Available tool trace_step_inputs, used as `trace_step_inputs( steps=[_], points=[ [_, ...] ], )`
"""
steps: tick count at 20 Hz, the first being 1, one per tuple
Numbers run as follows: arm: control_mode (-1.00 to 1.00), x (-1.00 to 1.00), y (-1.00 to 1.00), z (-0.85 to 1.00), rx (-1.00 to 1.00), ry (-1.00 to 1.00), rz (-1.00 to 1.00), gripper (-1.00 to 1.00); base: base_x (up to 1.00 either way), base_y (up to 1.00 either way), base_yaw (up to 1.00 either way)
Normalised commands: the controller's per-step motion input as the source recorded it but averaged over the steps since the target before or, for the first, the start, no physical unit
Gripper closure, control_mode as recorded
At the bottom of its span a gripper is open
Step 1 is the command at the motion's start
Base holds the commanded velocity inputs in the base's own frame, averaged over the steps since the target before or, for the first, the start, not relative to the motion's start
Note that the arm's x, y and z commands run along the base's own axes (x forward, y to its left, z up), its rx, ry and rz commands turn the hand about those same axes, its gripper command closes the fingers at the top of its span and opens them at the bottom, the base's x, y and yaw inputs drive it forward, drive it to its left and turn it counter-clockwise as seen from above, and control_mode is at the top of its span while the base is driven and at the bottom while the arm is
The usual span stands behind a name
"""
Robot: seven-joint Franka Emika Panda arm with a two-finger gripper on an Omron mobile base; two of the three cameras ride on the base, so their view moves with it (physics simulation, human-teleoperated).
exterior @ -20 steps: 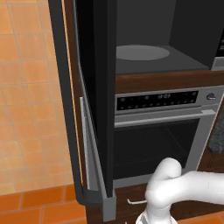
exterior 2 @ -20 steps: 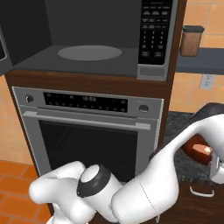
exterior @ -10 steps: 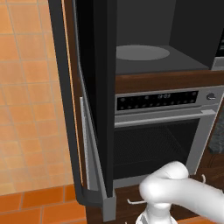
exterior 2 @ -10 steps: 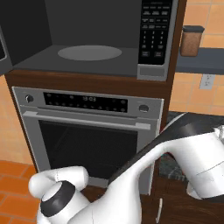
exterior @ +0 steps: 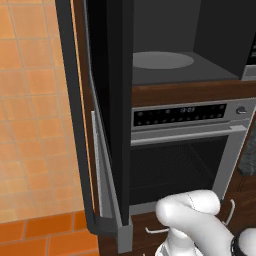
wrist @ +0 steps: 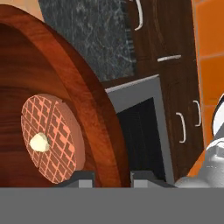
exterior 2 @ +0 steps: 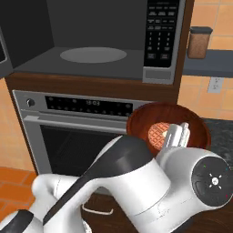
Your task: Open the microwave, place the bowl with waffle inside the microwave, then close the microwave door and turn it on.
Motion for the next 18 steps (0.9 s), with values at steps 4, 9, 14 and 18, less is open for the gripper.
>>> trace_step_inputs(
  steps=[4, 9, 14, 18],
  points=[
    [-1.0, -0.61, 0.92, 0.45, -0.04, -0.16, 0.0, 1.0, 0.0, 0.0, 0.0],
    [-1.0, -0.17, 0.86, 0.56, -0.01, -0.09, 0.0, 1.0, 0.0, 0.0, 0.0],
    [-1.0, 0.07, 0.82, 0.54, 0.0, -0.04, 0.07, 1.0, 0.0, 0.0, 0.0],
    [-1.0, 0.07, 0.79, 0.47, 0.0, -0.03, 0.09, 1.0, 0.0, 0.0, 0.0]
  ],
)
